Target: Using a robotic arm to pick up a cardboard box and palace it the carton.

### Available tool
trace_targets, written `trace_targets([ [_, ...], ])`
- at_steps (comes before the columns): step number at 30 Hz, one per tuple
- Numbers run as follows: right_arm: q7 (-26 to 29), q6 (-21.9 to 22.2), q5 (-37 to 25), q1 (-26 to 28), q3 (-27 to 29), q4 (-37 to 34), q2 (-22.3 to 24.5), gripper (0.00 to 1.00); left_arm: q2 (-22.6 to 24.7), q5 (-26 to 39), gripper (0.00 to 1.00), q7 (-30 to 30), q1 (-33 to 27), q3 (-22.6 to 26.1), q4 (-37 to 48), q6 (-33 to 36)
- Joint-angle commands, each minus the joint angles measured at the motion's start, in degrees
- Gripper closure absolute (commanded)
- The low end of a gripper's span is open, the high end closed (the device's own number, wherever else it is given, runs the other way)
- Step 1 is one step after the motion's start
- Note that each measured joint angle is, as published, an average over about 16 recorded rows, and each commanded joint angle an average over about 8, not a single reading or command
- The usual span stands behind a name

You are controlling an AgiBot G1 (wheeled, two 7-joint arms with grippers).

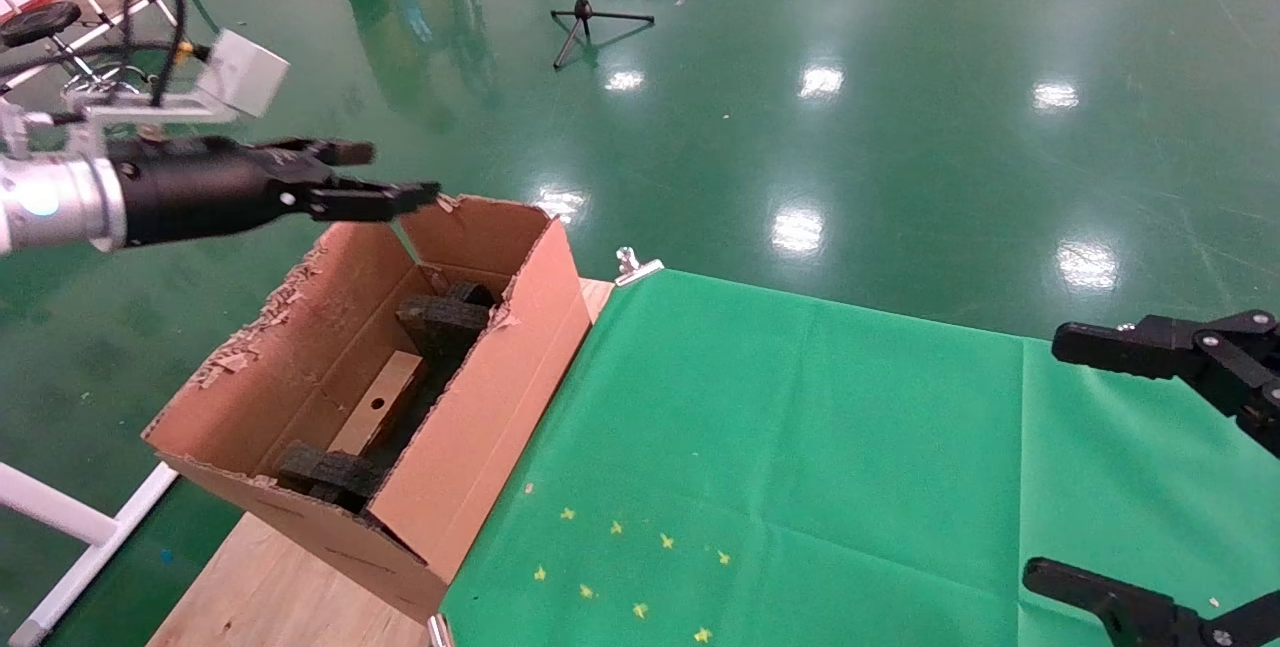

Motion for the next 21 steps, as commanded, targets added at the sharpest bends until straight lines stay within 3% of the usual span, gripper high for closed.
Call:
trace_targets([
  [1, 0.0, 0.0, 0.0, 0.0, 0.0, 0.0, 0.0, 0.0, 0.29, -1.47, 0.0, 0.91, 0.97, -0.48, -1.12, 0.79],
  [21, -0.02, 0.01, 0.02, 0.01, -0.03, 0.0, 0.01, 0.0, 3.1, -16.03, 0.0, 9.94, 10.54, -5.22, -12.14, 8.56],
])
